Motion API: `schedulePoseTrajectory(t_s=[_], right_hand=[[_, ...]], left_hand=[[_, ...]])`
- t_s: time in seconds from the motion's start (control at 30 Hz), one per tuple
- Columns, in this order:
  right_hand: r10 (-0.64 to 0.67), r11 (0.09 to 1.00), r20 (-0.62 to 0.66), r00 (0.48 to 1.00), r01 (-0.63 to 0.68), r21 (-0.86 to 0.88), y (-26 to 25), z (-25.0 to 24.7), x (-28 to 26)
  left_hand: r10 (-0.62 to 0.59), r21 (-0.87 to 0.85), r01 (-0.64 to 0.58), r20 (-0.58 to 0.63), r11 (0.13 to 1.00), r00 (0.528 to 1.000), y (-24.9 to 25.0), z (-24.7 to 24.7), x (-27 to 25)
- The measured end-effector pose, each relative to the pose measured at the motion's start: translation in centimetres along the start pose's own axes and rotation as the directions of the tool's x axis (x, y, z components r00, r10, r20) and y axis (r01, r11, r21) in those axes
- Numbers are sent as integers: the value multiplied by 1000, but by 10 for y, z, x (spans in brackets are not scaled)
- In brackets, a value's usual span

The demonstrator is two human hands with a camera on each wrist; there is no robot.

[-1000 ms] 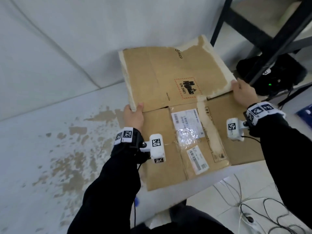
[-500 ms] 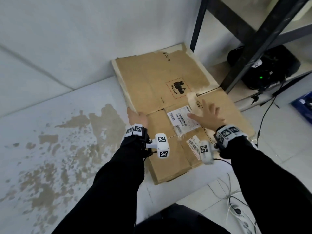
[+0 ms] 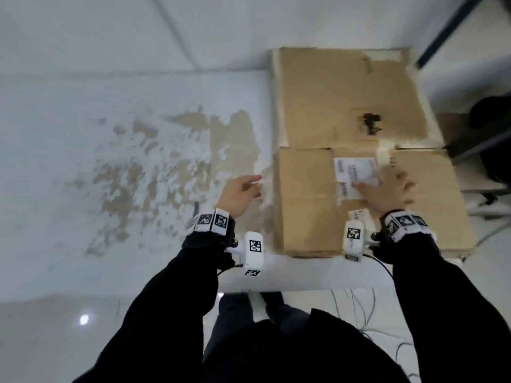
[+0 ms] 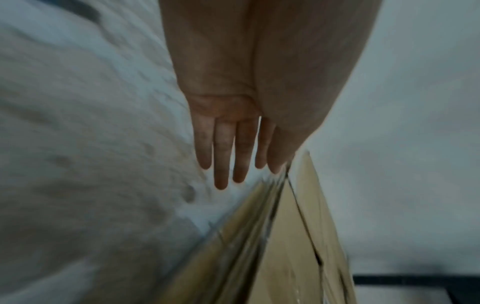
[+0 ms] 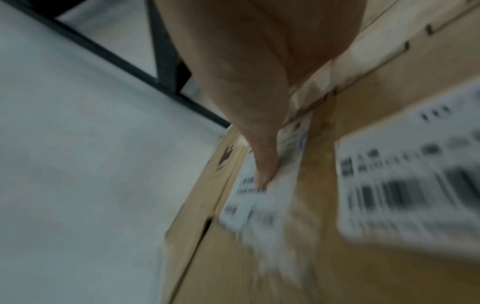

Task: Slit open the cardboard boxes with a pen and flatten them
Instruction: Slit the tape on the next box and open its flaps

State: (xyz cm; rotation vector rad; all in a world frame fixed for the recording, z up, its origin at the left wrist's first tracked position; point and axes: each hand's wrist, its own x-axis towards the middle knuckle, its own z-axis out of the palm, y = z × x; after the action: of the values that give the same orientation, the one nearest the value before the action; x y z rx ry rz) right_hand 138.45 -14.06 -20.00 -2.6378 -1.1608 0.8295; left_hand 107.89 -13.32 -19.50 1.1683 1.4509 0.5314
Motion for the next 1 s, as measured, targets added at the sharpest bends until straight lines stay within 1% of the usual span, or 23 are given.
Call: schedulePoseTrajectory(t_s=[0.03,0.07,0.1,0.13,0.17,0.2,0.23,0.27,0.3,0.33,0.37,0.4,0.43,0.47,0.5,0.53,0.57,0.6,0.67,0.73,0.83,0.9,1.0], right_hand=[[-67,997,-68,995,69,30,-5,9,-7],[-165,985,-133,977,169,23,-12,19,-18],[-297,953,-172,939,302,5,-22,31,-36],[-430,897,-175,886,441,29,-33,42,-59],[-541,820,-145,828,558,129,-46,54,-87],[-629,731,-64,775,617,290,-61,65,-118],[-702,650,65,709,601,466,-75,77,-150],[-764,598,228,604,531,600,-88,90,-182],[-792,599,404,457,456,659,-97,108,-209],[-764,642,580,283,416,644,-104,126,-235],[-671,697,733,113,435,570,-109,145,-258],[-526,728,850,-28,501,467,-113,165,-279],[-360,722,925,-120,593,358,-117,186,-297],[-209,686,965,-159,679,261,-121,209,-314],[-102,638,983,-155,748,184,-126,234,-329],[-49,597,991,-125,792,129,-130,262,-343],[-35,573,996,-82,815,87,-135,290,-355],[-49,559,998,-32,827,54,-140,319,-367],[-101,545,993,64,839,1,-151,369,-389],[-93,552,986,140,831,-66,-164,409,-409],[-12,600,965,261,774,-202,-185,445,-432],[22,634,946,322,727,-263,-201,465,-444],[27,716,904,427,623,-316,-229,491,-460]], left_hand=[[-23,-72,21,-33,997,999,-14,-10,-25],[-46,-138,37,-62,990,997,-26,-19,-52],[-80,-200,61,-89,978,993,-44,-27,-79],[-127,-264,95,-108,960,986,-62,-32,-107],[-188,-332,139,-120,933,975,-82,-37,-134],[-250,-401,178,-135,899,959,-104,-40,-159],[-317,-465,215,-154,859,936,-127,-42,-183],[-389,-520,250,-174,816,905,-150,-42,-205],[-464,-566,284,-201,774,863,-174,-42,-226],[-539,-611,309,-234,729,809,-200,-41,-246],[-614,-656,326,-267,680,743,-226,-39,-264],[-686,-705,338,-285,624,670,-252,-38,-282],[-751,-753,345,-284,560,596,-276,-38,-298],[-807,-796,353,-264,491,529,-299,-39,-314],[-853,-833,359,-229,421,468,-321,-39,-330],[-890,-862,365,-186,351,416,-341,-41,-344],[-918,-883,371,-143,287,371,-359,-43,-359],[-938,-896,380,-101,231,332,-373,-47,-372],[-960,-904,395,-54,164,274,-397,-59,-397],[-966,-915,382,-26,126,255,-418,-80,-419],[-974,-939,336,4,75,229,-440,-126,-447],[-970,-952,292,-18,90,241,-449,-166,-461],[-955,-972,198,-62,123,290,-466,-231,-468]])
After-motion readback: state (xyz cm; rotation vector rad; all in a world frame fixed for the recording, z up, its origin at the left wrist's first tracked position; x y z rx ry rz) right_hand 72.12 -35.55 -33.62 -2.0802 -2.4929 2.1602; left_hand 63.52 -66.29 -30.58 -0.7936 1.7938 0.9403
